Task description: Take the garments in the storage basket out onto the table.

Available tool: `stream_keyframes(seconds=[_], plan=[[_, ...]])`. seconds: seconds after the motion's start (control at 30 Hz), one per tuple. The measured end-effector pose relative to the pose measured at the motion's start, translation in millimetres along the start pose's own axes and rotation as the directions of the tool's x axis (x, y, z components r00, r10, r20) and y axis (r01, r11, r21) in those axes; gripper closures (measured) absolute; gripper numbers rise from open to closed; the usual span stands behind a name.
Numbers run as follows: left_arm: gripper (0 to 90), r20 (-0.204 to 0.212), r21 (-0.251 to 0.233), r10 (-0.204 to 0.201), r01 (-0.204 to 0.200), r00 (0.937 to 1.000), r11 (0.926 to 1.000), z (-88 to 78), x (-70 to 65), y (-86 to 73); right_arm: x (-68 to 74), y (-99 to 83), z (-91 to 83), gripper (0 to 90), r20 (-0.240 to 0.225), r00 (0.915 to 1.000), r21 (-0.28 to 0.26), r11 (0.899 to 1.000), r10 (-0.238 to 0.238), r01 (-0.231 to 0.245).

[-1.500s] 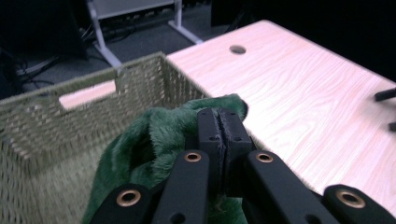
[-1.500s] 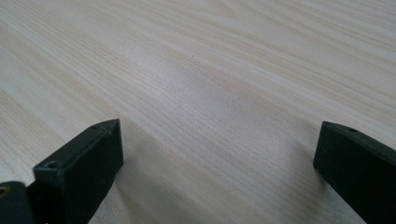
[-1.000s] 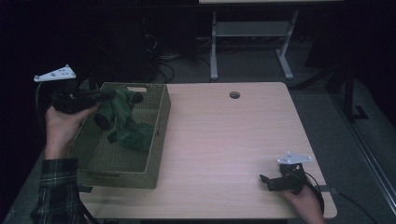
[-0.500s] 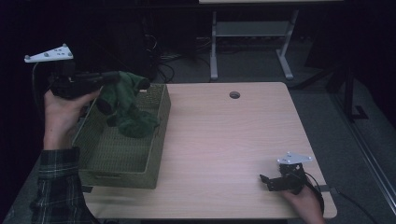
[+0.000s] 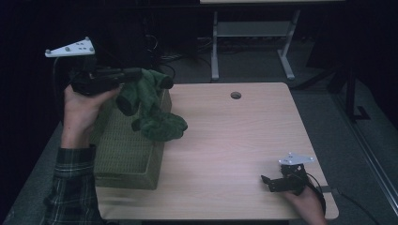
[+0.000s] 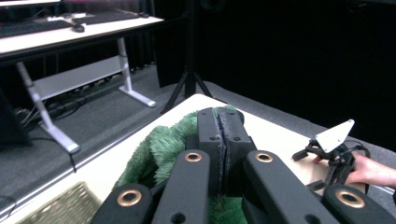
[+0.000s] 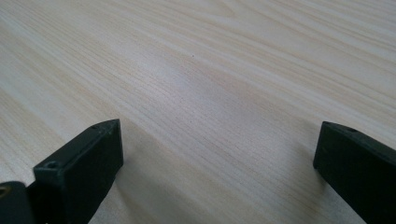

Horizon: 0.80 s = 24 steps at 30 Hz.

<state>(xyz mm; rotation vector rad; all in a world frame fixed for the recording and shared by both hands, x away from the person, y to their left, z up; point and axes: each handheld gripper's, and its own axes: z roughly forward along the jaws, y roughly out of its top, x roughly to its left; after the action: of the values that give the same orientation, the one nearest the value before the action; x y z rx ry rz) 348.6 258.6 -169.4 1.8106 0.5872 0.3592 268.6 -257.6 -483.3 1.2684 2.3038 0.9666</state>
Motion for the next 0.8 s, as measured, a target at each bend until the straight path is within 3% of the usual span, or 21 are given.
stream_keyframes(seconds=[0.33, 0.67, 0.8], plan=[[88.8, 0.092, 0.023, 0.046, -0.048, 0.9947, 0.9986, 40.6, -25.9, 3.9, -0.1, 0.0, 0.0, 1.3, 0.0, 1.0, 0.0, 1.0, 0.0, 0.0], [88.8, 0.195, 0.044, 0.061, -0.071, 0.9788, 0.9965, 87.9, -48.2, -7.0, 0.0, 0.0, 0.0, 1.3, 0.0, 1.0, 0.0, 1.0, 0.0, 0.0], [88.8, 0.214, 0.052, 0.064, -0.077, 0.9748, 0.9956, 104.1, -56.3, -13.4, -0.1, 0.0, -0.1, 1.3, -0.001, 1.0, 0.0, 1.0, 0.0, 0.0]])
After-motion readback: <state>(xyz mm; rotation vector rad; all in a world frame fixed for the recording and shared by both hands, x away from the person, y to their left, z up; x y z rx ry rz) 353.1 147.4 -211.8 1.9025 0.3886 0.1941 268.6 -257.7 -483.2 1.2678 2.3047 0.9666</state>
